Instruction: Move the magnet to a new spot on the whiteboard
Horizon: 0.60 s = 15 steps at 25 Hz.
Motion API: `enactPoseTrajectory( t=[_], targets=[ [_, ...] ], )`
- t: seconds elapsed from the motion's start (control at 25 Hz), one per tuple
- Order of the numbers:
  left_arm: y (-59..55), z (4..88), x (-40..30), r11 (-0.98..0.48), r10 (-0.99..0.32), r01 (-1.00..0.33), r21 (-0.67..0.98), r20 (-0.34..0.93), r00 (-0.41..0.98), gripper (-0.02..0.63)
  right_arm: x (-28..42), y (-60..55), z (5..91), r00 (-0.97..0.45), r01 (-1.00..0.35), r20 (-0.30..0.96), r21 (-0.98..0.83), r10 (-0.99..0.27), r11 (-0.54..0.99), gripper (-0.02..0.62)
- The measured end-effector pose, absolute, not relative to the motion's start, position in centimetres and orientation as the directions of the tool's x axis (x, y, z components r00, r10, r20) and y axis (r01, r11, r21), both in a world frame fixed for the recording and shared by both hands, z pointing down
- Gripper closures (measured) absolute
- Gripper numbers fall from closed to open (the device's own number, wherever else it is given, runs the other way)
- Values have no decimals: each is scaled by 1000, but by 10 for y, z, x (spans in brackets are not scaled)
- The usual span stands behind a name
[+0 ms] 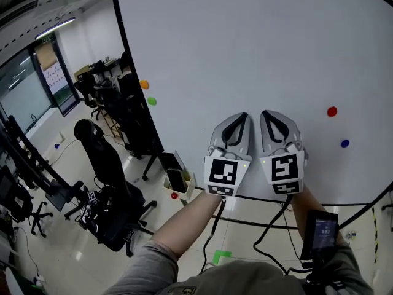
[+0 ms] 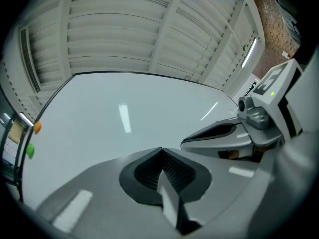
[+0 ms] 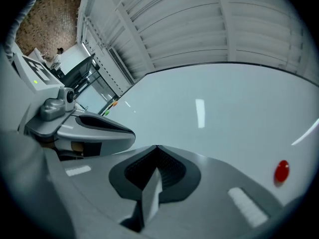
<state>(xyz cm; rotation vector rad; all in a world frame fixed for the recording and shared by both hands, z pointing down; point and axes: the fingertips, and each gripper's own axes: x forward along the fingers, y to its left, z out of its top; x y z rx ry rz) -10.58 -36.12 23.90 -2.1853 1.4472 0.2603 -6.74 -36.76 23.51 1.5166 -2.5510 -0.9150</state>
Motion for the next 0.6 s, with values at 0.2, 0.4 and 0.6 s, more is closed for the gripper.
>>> enactPoseTrajectory(
  t=[0.2, 0.4, 0.6],
  targets=[
    [-352, 254, -18, -379, -781, -871, -311, -396, 482, 606, 12, -356, 251, -464, -816, -241, 490, -852, 306, 589],
    [-343, 258, 50, -415, -767, -851, -321, -380, 517, 606, 79, -344, 258, -418, -833, -228, 484, -879, 270, 589],
    [-338, 274, 106, -454, -757, -826, -332, -345, 555, 606, 135, -334, 273, -364, -851, -214, 473, -906, 230, 589]
  ],
)
